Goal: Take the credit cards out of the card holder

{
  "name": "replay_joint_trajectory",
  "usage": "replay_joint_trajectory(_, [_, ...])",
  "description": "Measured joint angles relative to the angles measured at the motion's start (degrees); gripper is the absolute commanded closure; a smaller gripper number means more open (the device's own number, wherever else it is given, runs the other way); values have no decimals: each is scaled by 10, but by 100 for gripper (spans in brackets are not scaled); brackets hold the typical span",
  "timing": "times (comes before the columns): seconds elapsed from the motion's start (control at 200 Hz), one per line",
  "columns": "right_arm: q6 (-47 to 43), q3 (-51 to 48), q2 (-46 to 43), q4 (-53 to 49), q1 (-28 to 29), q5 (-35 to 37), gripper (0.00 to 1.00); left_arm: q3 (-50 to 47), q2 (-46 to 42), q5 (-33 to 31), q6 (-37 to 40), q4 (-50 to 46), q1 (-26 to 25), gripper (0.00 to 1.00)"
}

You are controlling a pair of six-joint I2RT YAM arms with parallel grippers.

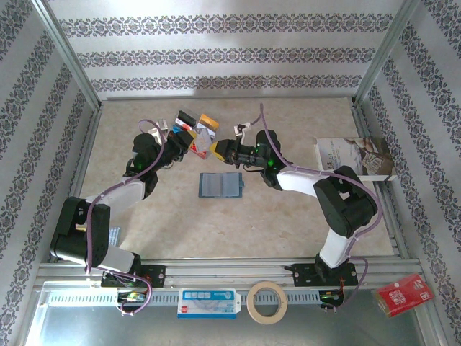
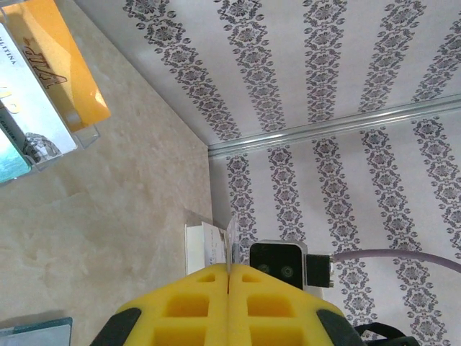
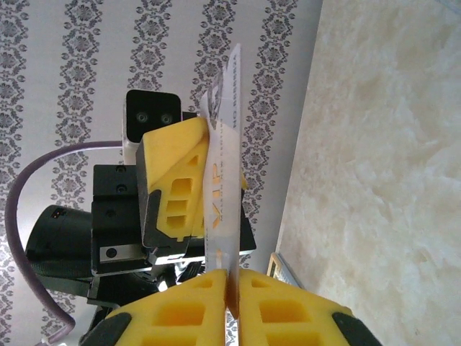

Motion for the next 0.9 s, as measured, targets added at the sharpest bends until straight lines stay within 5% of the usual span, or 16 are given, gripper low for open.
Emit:
replay_joint_trajectory(0.455, [12, 0, 12, 13, 0, 2, 86, -2, 0, -2, 0, 2, 0, 100])
replay_joint_trajectory(0.734, [13, 3, 17, 22, -4, -4, 100, -2, 0, -6, 0, 1, 0, 100])
replay_joint_trajectory(0.899, [-1, 3, 17, 13, -12, -4, 100, -3, -2, -11, 13, -23, 1, 52])
